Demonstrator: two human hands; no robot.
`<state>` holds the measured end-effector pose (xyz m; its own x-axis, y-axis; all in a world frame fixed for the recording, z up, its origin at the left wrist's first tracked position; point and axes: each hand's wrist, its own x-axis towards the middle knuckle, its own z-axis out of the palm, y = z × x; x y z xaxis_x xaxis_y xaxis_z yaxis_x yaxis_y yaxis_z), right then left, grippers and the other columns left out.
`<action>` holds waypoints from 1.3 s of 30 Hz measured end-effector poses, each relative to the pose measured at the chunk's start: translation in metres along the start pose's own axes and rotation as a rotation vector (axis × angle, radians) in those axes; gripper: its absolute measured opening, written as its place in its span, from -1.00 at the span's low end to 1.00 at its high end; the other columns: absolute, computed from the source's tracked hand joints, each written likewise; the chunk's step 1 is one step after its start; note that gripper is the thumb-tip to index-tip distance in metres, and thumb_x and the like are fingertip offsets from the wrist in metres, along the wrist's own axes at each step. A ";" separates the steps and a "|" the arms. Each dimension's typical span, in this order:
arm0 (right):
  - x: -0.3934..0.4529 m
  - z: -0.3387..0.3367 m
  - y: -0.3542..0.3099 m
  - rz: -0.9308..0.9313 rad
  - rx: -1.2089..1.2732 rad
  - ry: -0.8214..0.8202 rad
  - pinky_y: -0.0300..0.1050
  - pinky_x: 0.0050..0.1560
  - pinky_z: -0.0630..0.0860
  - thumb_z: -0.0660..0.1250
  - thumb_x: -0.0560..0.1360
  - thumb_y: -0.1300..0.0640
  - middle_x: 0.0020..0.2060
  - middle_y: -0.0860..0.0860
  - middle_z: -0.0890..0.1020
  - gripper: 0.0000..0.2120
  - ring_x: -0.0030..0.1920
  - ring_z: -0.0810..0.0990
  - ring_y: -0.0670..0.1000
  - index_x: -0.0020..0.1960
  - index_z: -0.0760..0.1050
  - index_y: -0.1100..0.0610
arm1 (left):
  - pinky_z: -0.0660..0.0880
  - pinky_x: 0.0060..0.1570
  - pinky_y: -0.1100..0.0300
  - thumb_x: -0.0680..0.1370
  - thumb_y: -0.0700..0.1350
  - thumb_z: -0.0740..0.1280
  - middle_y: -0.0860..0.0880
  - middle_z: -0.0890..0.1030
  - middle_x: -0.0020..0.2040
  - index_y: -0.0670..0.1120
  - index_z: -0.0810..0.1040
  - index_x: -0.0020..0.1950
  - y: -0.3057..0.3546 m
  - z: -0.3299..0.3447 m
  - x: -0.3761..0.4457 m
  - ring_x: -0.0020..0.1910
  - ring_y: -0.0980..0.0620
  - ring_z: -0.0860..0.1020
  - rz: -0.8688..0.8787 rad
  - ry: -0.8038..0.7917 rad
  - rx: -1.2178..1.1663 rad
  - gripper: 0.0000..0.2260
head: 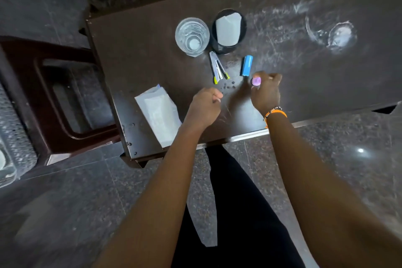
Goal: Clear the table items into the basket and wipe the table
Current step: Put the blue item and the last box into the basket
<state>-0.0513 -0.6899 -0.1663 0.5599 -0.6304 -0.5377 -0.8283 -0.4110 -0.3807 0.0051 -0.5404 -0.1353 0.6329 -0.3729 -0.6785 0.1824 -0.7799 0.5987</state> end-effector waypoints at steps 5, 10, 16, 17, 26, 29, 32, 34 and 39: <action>0.030 0.008 0.020 0.011 0.016 -0.083 -0.08 0.15 0.38 0.13 0.48 0.36 0.26 0.23 0.43 -0.70 0.07 0.52 0.14 0.12 0.54 0.26 | 0.23 0.24 0.28 0.49 -0.40 0.09 -0.19 0.48 0.25 -0.14 0.49 0.29 0.018 0.029 0.026 0.26 -0.08 0.44 0.079 -0.093 0.123 -0.57; 0.036 0.007 0.039 -0.022 0.022 -0.076 -0.22 -0.30 0.15 0.10 0.44 0.40 -0.14 0.18 0.44 -0.62 -0.32 0.33 -0.15 -0.43 0.28 0.00 | 0.17 0.42 0.15 0.50 -0.41 0.08 -0.20 0.25 0.42 -0.08 0.33 0.43 0.040 0.061 0.058 0.40 -0.14 0.28 0.100 -0.154 0.231 -0.48; 0.015 0.004 0.057 0.111 0.191 0.001 -0.38 -0.17 0.26 0.13 0.42 0.44 0.04 0.26 0.55 -0.69 -0.01 0.56 0.09 -0.14 0.63 0.24 | 0.31 0.36 0.04 0.54 -0.35 0.11 -0.17 0.11 0.47 -0.07 0.31 0.44 0.056 0.087 0.088 0.34 -0.19 0.29 0.034 -0.177 0.377 -0.52; 0.012 0.004 0.058 0.126 0.230 0.024 -0.34 -0.09 0.30 0.15 0.43 0.44 0.08 0.28 0.55 -0.70 0.07 0.55 0.18 -0.04 0.63 0.28 | 0.33 0.33 0.04 0.54 -0.36 0.11 -0.18 0.11 0.47 -0.09 0.31 0.43 0.057 0.089 0.090 0.33 -0.20 0.29 0.029 -0.159 0.406 -0.53; -0.006 0.011 0.021 0.162 0.397 0.021 -0.11 0.12 0.51 0.31 0.39 0.37 0.04 0.18 0.64 -0.77 0.01 0.61 0.16 0.00 0.61 0.20 | 0.28 0.16 0.31 0.50 -0.40 0.17 -0.22 0.42 0.29 -0.25 0.56 0.20 0.038 0.051 0.055 0.24 -0.15 0.46 0.089 0.097 0.130 -0.67; -0.021 0.016 -0.006 0.069 0.453 -0.059 0.09 0.03 0.59 0.23 0.43 0.40 -0.01 0.23 0.66 -0.78 -0.15 0.65 0.20 -0.02 0.58 0.24 | 0.27 0.09 0.42 0.47 -0.40 0.23 -0.22 0.51 0.21 -0.24 0.62 0.10 0.017 0.018 0.023 0.17 -0.12 0.52 0.055 0.251 -0.026 -0.72; -0.043 0.027 -0.039 -0.121 0.403 -0.117 -0.08 -0.05 0.59 0.23 0.48 0.33 -0.02 0.20 0.65 -0.83 -0.16 0.64 0.18 0.00 0.56 0.24 | 0.31 0.11 0.40 0.45 -0.39 0.28 -0.20 0.56 0.16 -0.22 0.65 0.04 -0.013 -0.024 -0.008 0.14 -0.09 0.55 -0.062 0.415 -0.138 -0.76; -0.061 0.041 -0.068 -0.223 0.397 -0.166 -0.34 -0.18 0.50 0.23 0.50 0.30 -0.05 0.17 0.66 -0.83 -0.21 0.59 0.06 0.02 0.56 0.23 | 0.34 0.12 0.39 0.44 -0.40 0.28 -0.18 0.58 0.15 -0.20 0.66 0.01 -0.039 -0.057 -0.029 0.13 -0.06 0.56 -0.114 0.530 -0.226 -0.75; -0.109 0.080 -0.148 -0.359 0.416 -0.333 -0.35 -0.20 0.48 0.23 0.54 0.26 -0.16 0.06 0.61 -0.86 -0.31 0.55 -0.14 0.01 0.54 0.25 | 0.54 0.07 0.11 0.46 -0.37 0.27 -0.20 0.62 0.07 -0.04 0.63 0.03 -0.097 -0.136 -0.076 -0.02 -0.07 0.61 -0.202 0.693 -0.416 -0.70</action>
<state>0.0117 -0.5079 -0.1117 0.8321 -0.2359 -0.5020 -0.5495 -0.2267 -0.8042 0.0418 -0.3678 -0.0834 0.8532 0.2541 -0.4556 0.5192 -0.4981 0.6945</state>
